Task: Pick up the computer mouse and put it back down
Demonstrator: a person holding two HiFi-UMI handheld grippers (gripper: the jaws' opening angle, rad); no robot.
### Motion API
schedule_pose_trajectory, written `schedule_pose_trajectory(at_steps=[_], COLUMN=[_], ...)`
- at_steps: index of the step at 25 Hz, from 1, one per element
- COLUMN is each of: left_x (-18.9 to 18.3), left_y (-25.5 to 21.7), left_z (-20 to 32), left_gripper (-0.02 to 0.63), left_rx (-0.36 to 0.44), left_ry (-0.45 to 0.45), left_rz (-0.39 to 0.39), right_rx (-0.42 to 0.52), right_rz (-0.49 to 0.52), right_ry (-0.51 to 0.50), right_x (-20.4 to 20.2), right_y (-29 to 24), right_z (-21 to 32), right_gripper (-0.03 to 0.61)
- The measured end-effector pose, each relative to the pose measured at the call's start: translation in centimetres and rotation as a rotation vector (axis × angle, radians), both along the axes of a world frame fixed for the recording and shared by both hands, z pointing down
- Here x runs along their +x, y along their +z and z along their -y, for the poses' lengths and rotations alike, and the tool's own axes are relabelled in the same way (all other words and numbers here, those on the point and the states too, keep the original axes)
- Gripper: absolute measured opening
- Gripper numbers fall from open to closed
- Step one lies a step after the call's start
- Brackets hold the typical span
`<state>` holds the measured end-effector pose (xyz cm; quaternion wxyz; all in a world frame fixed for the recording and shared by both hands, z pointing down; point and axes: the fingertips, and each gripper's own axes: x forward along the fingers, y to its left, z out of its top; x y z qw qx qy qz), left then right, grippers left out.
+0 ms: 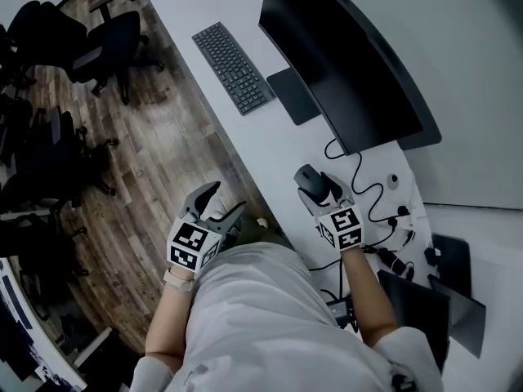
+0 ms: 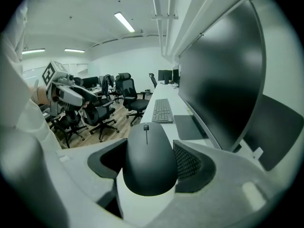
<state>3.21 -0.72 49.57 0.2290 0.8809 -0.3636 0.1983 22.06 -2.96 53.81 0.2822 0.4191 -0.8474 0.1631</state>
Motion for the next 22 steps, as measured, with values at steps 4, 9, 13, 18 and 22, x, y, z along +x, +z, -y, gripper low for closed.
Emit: schedule_pose_trajectory(at_steps=[4,9,13,18,22], left_x=[-1.9,-4.5,-6.5,-9.0,-11.0], left_y=[-0.7,-1.5,-1.8,-1.9,-2.2], left_z=[0.3,0.5,0.5,0.6,0.8], left_gripper=[0.305,0.305,0.304,0.304,0.304], left_rx=[0.019,0.041,0.053,0.064,0.07], left_ry=[-0.043,-0.09,-0.131,-0.161,-0.177], left_rz=[-0.03,-0.059,-0.071,-0.081,-0.094], right_rx=[0.038,0.079,0.099,0.125,0.147], right_rz=[0.031,0.054,0.071,0.083,0.105], right_ry=[-0.03,-0.089,-0.135,-0.183,-0.206], right_x=[-2.9,-6.5,-9.2,-12.8,-15.6], right_y=[-2.9,-5.4,-7.0,-8.4,-9.4], right_z=[0.7,1.2,1.0,0.8,1.0], right_gripper=[0.299,0.299,0.299,0.299,0.299])
